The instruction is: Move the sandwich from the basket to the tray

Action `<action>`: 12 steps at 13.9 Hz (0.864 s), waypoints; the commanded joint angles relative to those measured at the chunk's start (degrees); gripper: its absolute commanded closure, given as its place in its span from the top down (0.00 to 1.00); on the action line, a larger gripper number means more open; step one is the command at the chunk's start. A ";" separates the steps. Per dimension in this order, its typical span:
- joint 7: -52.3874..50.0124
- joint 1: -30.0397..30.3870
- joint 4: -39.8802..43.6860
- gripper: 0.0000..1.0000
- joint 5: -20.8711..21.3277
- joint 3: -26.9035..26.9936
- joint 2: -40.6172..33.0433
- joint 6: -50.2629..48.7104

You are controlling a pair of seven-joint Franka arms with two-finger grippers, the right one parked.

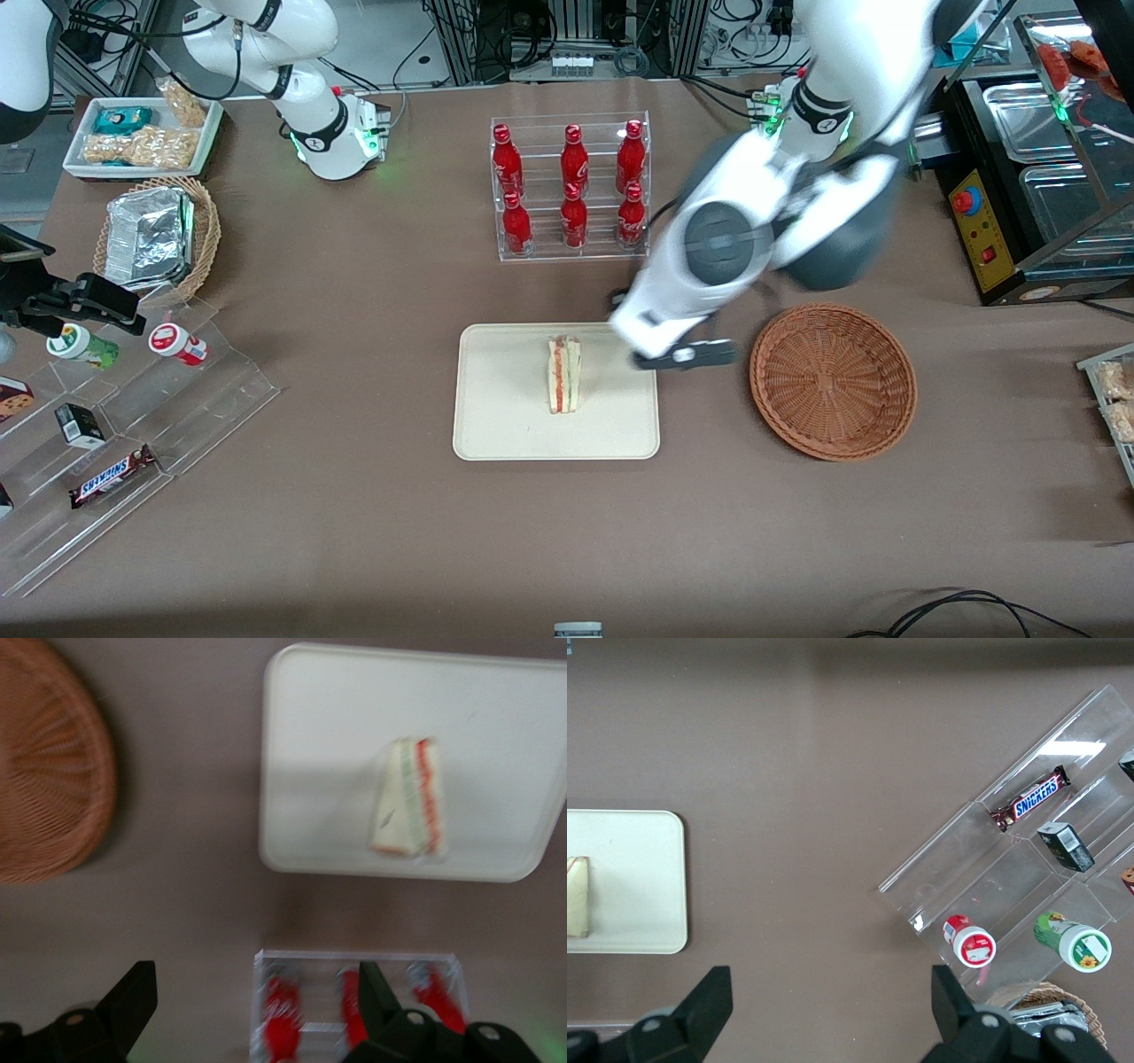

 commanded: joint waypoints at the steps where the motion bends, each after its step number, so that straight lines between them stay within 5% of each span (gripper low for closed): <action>1: 4.70 6.78 -9.12 1.00 -0.75 -0.54 -9.39 -3.93; 7: 25.36 29.37 -13.81 1.00 -0.31 -0.28 -21.72 -18.78; 12: 24.58 31.77 -23.72 1.00 6.64 -0.37 -29.54 -12.83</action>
